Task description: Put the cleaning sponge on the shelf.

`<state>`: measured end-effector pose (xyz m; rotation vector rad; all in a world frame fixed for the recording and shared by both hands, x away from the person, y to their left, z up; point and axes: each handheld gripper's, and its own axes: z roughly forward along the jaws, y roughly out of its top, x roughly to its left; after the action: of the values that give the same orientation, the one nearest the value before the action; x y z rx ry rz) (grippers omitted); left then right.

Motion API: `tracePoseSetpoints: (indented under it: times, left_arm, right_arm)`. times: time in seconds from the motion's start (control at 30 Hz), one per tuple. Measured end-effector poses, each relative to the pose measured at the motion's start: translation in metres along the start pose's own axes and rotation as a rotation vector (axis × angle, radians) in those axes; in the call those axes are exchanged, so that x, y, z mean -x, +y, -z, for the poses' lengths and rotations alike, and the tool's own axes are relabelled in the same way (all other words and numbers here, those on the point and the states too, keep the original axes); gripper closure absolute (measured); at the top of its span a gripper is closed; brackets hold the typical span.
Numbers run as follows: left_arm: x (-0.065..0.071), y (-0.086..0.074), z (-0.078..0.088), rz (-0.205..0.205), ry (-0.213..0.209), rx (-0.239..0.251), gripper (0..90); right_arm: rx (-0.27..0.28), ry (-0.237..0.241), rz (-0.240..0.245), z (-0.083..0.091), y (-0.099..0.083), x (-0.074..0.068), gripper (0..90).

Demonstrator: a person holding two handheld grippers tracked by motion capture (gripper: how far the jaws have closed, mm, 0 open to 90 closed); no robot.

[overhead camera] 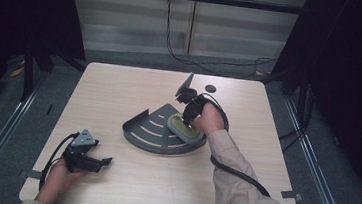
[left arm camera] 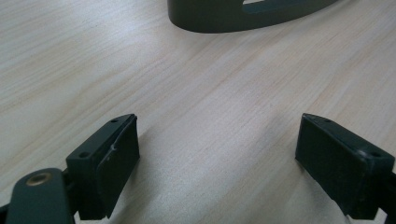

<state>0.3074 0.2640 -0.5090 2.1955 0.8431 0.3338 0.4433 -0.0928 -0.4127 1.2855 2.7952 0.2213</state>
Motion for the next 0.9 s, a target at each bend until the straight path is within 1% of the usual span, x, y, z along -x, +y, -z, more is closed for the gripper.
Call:
tracePoseSetpoints:
  times: [0.03, 0.1, 0.17, 0.2, 0.23, 0.3, 0.33, 0.4, 0.47, 0.57, 0.67, 0.7, 0.73, 0.77, 0.8, 0.9]
  left_arm:
    - [0.0, 0.0, 0.0, -0.001, 0.001, 0.0, 13.0]
    - [0.0, 0.0, 0.0, 0.0, 0.0, 0.0, 13.0]
    - [0.0, 0.0, 0.0, -0.001, 0.003, -0.001, 13.0]
    - [0.0, 0.0, 0.0, 0.0, 0.001, -0.001, 13.0]
    - [0.0, 0.0, 0.0, -0.001, 0.002, -0.001, 13.0]
    - [0.0, 0.0, 0.0, -0.001, 0.002, -0.001, 13.0]
    - [0.0, 0.0, 0.0, 0.0, 0.002, 0.0, 13.0]
    - [0.0, 0.0, 0.0, 0.0, 0.001, 0.0, 13.0]
    - [0.0, 0.0, 0.0, -0.001, 0.002, 0.0, 13.0]
    - [0.0, 0.0, 0.0, 0.0, 0.002, 0.0, 13.0]
    - [0.0, 0.0, 0.0, 0.0, 0.002, 0.0, 13.0]
    - [0.0, 0.0, 0.0, 0.0, 0.002, 0.0, 13.0]
    - [0.0, 0.0, 0.0, -0.001, 0.002, 0.0, 13.0]
    - [0.0, 0.0, 0.0, -0.001, 0.002, 0.0, 13.0]
    - [0.0, 0.0, 0.0, 0.0, 0.002, 0.0, 13.0]
    - [0.0, 0.0, 0.0, 0.0, 0.002, 0.0, 13.0]
  right_arm:
    - [-0.001, -0.001, 0.008, -0.001, 0.0, 0.001, 71.3]
    - [-0.004, -0.01, 0.002, -0.002, 0.0, 0.0, 71.2]
    - [-0.005, 0.0, 0.01, -0.004, 0.0, 0.0, 71.2]
    - [-0.011, -0.003, 0.003, -0.006, 0.0, -0.001, 71.2]
    - [-0.011, -0.009, 0.014, -0.006, 0.0, -0.001, 71.2]
    - [-0.014, -0.004, 0.006, -0.008, 0.0, -0.001, 71.2]
    - [-0.002, -0.013, 0.021, -0.009, -0.001, 0.0, 71.2]
    - [-0.022, -0.003, 0.014, -0.009, -0.001, 0.0, 71.2]
    - [-0.022, -0.011, 0.024, -0.009, -0.001, 0.001, 71.1]
    - [-0.024, -0.008, 0.026, -0.011, -0.003, 0.001, 70.9]
    - [-0.043, 0.002, 0.013, -0.011, -0.003, 0.002, 70.5]
    - [-0.041, 0.002, 0.012, -0.011, -0.004, 0.002, 70.1]
    - [-0.038, 0.012, 0.006, -0.011, -0.004, 0.002, 69.4]
    - [-0.047, 0.02, 0.006, -0.012, -0.004, 0.003, 66.9]
    - [-0.055, 0.017, 0.002, -0.012, -0.004, 0.002, 65.7]
    - [-0.057, 0.017, 0.001, -0.012, -0.005, 0.003, 64.3]
